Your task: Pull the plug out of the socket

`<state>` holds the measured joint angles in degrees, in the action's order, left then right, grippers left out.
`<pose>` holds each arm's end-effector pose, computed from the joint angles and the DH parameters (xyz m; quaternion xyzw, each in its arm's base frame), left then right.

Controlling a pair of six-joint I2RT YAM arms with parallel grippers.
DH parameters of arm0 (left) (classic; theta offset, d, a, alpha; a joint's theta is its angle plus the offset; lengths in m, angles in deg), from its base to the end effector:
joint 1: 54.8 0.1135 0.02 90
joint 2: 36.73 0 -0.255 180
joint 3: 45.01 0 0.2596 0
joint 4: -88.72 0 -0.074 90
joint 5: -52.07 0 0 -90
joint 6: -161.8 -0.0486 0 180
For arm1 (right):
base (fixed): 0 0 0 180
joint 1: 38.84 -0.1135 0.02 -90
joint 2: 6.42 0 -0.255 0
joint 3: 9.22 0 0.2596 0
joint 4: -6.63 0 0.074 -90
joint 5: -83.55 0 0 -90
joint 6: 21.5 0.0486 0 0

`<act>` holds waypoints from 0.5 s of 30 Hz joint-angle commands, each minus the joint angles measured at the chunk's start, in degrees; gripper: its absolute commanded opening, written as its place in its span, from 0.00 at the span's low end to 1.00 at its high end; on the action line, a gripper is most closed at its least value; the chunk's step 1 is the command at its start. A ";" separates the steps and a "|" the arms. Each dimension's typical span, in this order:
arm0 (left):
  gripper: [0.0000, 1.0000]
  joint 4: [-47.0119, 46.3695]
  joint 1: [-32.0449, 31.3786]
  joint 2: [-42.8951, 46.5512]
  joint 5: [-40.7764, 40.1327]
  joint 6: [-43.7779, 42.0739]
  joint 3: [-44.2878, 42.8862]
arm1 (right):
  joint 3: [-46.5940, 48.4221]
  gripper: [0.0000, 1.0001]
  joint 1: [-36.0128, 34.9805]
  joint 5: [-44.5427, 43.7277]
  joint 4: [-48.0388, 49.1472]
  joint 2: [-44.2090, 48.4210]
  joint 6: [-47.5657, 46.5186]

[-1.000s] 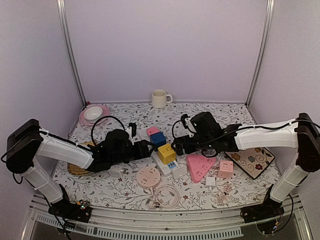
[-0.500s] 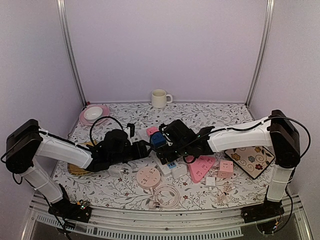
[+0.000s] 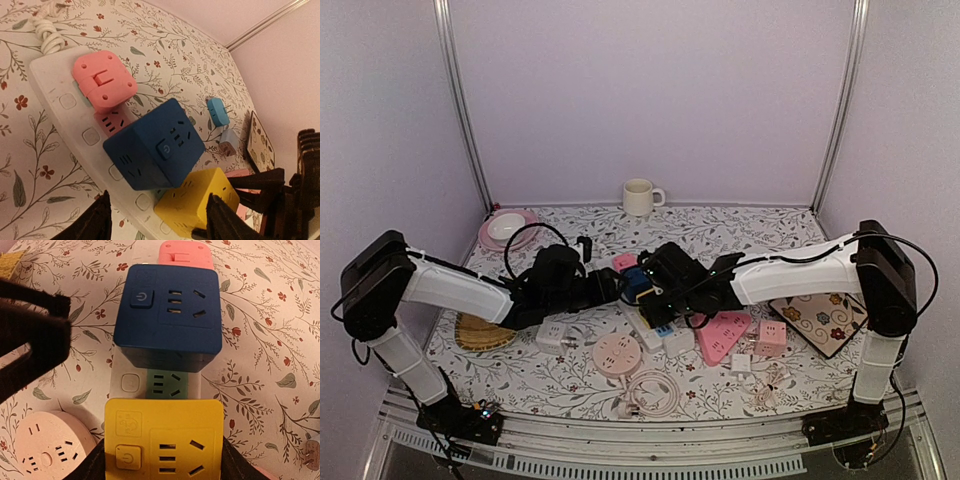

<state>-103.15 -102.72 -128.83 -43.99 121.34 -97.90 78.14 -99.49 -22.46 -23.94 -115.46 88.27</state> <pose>0.2311 -0.2483 0.1480 -0.0395 0.8525 -0.3605 0.3764 0.2167 0.3581 0.1632 -0.2850 0.8937 0.1062 0.3297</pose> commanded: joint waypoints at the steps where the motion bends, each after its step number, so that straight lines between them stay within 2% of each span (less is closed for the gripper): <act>1: 0.65 2.34 2.54 -3.23 1.87 -1.40 -4.41 | 2.23 0.51 -1.58 -0.69 -1.00 -0.53 0.44; 6: 0.64 5.85 2.64 -5.99 0.49 -2.06 -7.80 | 2.14 0.37 -2.60 -0.32 -1.24 0.40 1.18; 15: 0.67 7.47 0.27 -7.72 -3.28 -2.74 -7.23 | 1.95 0.30 -5.03 -0.36 -1.50 2.46 2.50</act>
<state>-97.64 -100.99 -135.36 -44.80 119.81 -104.85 78.58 -102.65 -23.38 -25.45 -115.46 90.15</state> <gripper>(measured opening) 0.663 0.619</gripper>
